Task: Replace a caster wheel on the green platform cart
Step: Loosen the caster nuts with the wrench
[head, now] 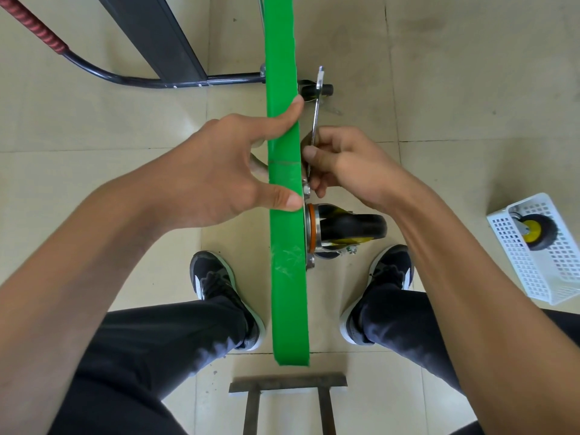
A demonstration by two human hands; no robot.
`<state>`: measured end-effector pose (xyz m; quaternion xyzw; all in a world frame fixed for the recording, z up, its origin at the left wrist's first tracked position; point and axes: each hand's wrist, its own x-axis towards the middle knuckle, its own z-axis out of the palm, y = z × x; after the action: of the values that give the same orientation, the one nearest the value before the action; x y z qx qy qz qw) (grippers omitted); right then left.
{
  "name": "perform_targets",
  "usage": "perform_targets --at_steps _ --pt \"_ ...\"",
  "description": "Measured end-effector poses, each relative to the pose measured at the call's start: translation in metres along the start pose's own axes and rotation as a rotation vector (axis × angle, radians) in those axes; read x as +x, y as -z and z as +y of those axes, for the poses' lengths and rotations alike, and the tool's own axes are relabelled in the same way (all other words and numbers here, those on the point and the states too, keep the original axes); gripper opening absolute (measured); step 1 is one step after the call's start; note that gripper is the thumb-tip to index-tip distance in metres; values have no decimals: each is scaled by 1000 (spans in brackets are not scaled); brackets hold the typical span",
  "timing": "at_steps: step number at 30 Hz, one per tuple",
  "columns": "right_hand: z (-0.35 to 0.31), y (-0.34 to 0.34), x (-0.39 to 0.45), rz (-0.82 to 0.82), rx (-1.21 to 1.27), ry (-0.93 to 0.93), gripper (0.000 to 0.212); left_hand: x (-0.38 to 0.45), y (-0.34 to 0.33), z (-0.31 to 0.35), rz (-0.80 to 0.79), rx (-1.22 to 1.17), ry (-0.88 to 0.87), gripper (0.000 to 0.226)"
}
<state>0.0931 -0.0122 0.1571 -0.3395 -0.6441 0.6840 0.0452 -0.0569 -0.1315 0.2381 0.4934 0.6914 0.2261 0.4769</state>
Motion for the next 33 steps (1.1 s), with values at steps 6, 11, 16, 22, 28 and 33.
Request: perform_targets --at_steps 6,11,16,22,28,33 --pt "2 7 -5 201 11 35 17 -1 0 0 -9 11 10 111" --pt "8 18 4 246 367 -127 17 -1 1 0 -18 22 13 112" --pt "17 13 18 121 419 -311 13 0 1 -1 -16 -6 8 112" --pt "22 14 27 1 489 -420 11 1 0 -2 -9 3 12 111" --pt "33 6 30 -73 463 -489 17 1 1 -2 -13 11 11 110" --pt "28 8 21 -42 423 -401 12 1 0 -2 -12 14 4 111"
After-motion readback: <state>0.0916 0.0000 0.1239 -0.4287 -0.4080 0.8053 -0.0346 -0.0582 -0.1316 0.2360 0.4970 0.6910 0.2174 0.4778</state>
